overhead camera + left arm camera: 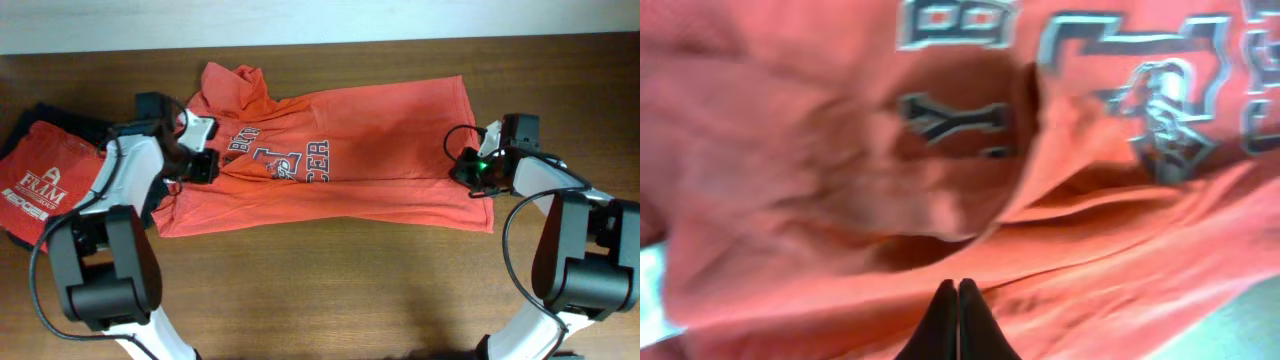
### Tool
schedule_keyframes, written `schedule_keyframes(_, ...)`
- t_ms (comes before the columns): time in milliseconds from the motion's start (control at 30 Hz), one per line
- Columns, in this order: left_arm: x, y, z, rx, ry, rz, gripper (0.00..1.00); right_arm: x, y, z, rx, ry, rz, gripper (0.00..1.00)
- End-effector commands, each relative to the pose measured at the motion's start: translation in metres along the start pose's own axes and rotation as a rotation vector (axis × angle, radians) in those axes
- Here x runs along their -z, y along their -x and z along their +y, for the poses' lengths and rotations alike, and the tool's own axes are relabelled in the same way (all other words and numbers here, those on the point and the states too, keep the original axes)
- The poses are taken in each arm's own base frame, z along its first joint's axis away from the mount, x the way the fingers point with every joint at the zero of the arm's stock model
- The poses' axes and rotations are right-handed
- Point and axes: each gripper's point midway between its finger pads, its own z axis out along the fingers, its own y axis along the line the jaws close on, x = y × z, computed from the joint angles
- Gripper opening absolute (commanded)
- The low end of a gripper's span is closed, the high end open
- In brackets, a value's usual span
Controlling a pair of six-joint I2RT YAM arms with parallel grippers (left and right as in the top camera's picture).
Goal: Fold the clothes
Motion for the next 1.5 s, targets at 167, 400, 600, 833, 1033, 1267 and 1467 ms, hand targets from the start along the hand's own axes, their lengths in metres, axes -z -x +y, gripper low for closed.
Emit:
schedule_keyframes(167, -0.006, 0.015, -0.023, -0.172, 0.035, -0.004, 0.37, 0.047, 0.009, 0.047, 0.166, 0.12, 0.037, 0.36)
schedule_keyframes(400, -0.036, 0.014, -0.015, -0.177, 0.044, 0.022, 0.39, 0.078, -0.042, 0.048, 0.085, 0.09, 0.226, 0.46)
schedule_keyframes(600, -0.065, 0.002, -0.009, -0.162, 0.028, 0.075, 0.24, 0.068, -0.084, 0.021, 0.007, 0.001, 0.341, 0.41)
schedule_keyframes(833, -0.067, 0.011, -0.005, -0.131, 0.042, 0.038, 0.0, 0.049, -0.123, -0.006, -0.139, -0.077, 0.391, 0.4)
schedule_keyframes(1033, -0.068, 0.011, -0.005, -0.129, 0.043, 0.037, 0.0, 0.041, -0.121, -0.019, -0.185, -0.134, 0.343, 0.41)
schedule_keyframes(1267, -0.067, 0.011, -0.005, -0.128, 0.042, 0.04, 0.0, 0.034, -0.101, -0.03, -0.207, -0.196, 0.243, 0.41)
schedule_keyframes(1467, -0.067, 0.011, -0.005, -0.128, 0.042, 0.04, 0.0, 0.04, -0.107, -0.047, -0.212, -0.294, 0.253, 0.09)
